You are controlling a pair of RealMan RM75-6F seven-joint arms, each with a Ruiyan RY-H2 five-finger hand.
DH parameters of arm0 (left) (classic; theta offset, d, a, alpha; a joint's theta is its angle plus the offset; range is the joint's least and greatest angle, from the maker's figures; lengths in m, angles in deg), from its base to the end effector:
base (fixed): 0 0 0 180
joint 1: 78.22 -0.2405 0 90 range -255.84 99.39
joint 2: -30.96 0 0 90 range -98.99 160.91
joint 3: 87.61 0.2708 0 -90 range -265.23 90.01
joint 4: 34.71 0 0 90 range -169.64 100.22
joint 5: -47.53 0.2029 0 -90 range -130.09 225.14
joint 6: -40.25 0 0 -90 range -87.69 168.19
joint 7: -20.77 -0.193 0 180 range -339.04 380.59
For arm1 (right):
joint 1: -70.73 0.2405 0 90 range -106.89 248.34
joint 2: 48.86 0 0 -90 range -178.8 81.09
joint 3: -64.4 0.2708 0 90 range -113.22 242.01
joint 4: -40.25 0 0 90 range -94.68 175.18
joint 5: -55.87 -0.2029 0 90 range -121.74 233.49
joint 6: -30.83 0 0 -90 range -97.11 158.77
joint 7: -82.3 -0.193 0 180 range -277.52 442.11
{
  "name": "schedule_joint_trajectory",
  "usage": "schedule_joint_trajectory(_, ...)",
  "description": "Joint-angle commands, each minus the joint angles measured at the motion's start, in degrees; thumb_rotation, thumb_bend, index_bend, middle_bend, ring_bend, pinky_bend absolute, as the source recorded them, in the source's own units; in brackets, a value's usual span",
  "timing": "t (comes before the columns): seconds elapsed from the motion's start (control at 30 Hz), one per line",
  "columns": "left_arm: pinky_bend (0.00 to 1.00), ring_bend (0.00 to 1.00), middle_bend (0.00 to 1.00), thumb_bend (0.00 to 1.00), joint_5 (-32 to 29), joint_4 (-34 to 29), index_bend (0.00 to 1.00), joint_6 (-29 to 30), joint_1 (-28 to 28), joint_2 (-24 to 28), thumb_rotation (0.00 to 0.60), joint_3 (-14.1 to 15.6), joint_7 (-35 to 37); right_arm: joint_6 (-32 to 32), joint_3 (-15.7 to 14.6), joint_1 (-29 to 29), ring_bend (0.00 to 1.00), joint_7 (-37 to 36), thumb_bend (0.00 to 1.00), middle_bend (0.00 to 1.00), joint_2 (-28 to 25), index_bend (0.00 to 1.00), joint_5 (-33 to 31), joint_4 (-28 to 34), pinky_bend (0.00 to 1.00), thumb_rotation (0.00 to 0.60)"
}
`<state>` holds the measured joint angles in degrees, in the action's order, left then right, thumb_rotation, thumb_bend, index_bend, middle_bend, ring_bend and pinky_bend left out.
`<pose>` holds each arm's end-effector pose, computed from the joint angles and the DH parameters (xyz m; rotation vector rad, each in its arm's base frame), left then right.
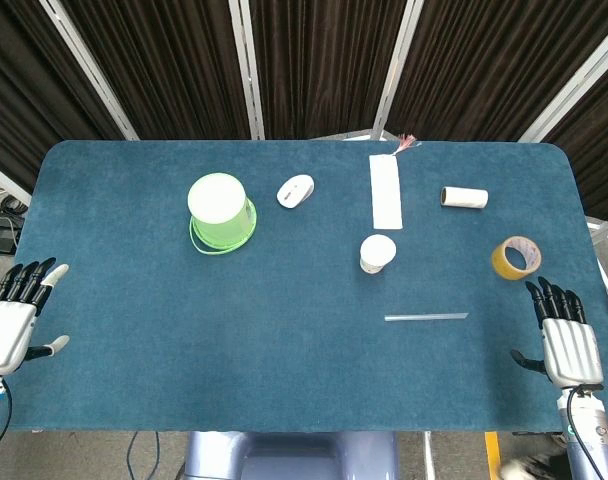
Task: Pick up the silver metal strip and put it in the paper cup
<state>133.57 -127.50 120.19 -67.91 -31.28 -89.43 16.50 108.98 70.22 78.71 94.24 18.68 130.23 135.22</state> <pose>-0.3077 0.2562 0.1631 -1.5291 -0.8384 -0.8359 -0.3321 -0.2545 0.1462 1.3435 -0.9545 0.7362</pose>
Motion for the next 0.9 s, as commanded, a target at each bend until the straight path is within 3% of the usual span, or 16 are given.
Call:
schedule_joint_trajectory(0.03, 0.00, 0.00, 0.00, 0.05, -0.07, 0.02, 0.00, -0.05, 0.03, -0.01, 0.600, -0.03, -0.02, -0.04, 0.01, 0.02, 0.00, 0.01, 0.14, 0.00, 0.01, 0.00, -0.04, -0.01, 0.00, 0.600)
schedule_joint_trajectory(0.9, 0.00, 0.00, 0.00, 0.05, -0.29, -0.14, 0.00, 0.00, 0.00, -0.07, 0.600, -0.09, -0.38, -0.16, 0.14, 0.05, 0.00, -0.26, 0.14, 0.00, 0.12, 0.00, -0.33, 0.29, 0.00, 0.600)
